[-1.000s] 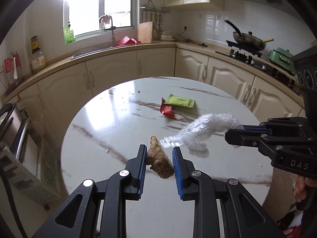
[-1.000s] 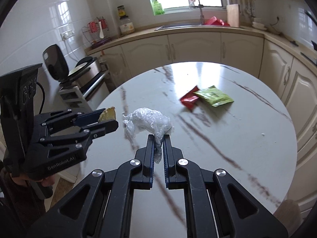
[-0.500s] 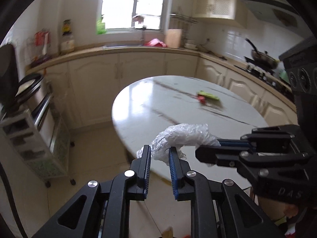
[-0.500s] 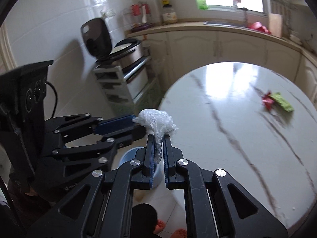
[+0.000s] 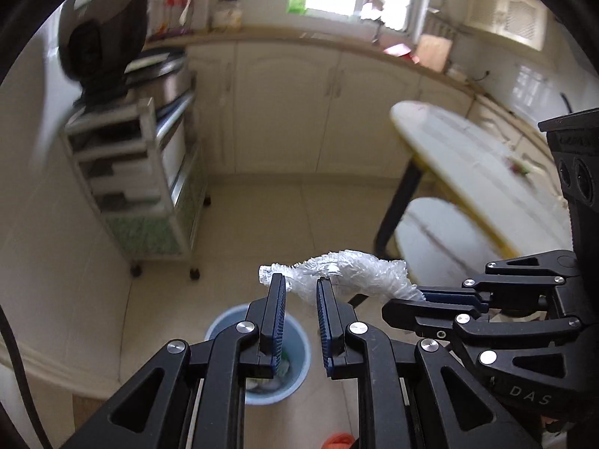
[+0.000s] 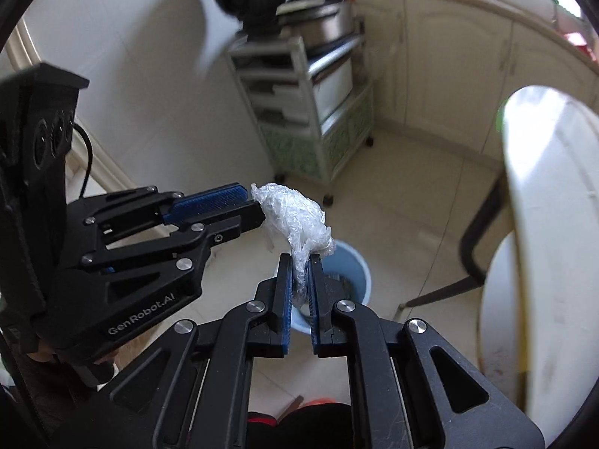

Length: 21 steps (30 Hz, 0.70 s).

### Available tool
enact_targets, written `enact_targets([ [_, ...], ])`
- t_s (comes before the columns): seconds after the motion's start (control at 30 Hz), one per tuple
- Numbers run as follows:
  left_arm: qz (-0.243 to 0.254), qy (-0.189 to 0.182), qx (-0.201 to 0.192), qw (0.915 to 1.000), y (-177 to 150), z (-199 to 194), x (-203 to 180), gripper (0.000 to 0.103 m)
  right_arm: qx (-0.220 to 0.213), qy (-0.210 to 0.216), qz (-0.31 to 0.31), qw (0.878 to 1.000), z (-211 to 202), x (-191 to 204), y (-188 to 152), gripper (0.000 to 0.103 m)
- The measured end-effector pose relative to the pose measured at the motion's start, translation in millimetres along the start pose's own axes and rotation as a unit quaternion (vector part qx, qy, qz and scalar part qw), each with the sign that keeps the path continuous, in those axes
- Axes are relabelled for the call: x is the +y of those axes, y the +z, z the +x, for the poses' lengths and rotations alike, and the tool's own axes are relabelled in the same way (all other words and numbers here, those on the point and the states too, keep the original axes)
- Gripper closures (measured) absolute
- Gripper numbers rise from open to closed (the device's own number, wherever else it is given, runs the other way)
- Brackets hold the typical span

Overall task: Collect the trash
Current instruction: 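Carry the plastic and ginger over the blue bin and open both tools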

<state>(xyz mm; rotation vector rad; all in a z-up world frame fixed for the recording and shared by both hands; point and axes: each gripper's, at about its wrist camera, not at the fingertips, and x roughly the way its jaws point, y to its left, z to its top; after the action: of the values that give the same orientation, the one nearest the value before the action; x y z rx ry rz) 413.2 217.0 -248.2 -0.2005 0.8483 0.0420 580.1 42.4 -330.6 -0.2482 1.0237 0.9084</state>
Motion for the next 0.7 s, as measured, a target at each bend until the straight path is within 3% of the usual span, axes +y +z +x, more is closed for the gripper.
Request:
enact_targets([
  [0.27,-0.050,0.025,0.048,0.9973,-33,11,59,0.088,0.062,0.000,-0.001,0.998,75,3,5,0.094],
  [0.4,-0.058,0.029,0.057,0.9963,-35,7,67,0.087,0.065,0.008,0.001,0.998,92,5,7,0.087],
  [0.43,-0.059,0.034,0.058,0.9960,-35,6,68,0.086,0.064,0.011,0.005,0.998,95,6,9,0.078],
  [0.5,-0.063,0.042,0.060,0.9954,-28,8,67,0.085,0.059,0.002,0.007,0.998,96,7,11,0.063],
  [0.57,-0.071,0.043,0.063,0.9946,-23,12,68,0.083,0.049,-0.004,0.011,0.999,89,6,11,0.062],
  [0.67,-0.073,0.052,0.061,0.9941,-11,17,56,0.067,0.028,-0.028,0.012,0.999,65,4,15,0.059],
  [0.7,-0.072,0.058,0.061,0.9939,-8,20,48,0.066,0.017,-0.035,0.008,0.999,53,3,19,0.059],
])
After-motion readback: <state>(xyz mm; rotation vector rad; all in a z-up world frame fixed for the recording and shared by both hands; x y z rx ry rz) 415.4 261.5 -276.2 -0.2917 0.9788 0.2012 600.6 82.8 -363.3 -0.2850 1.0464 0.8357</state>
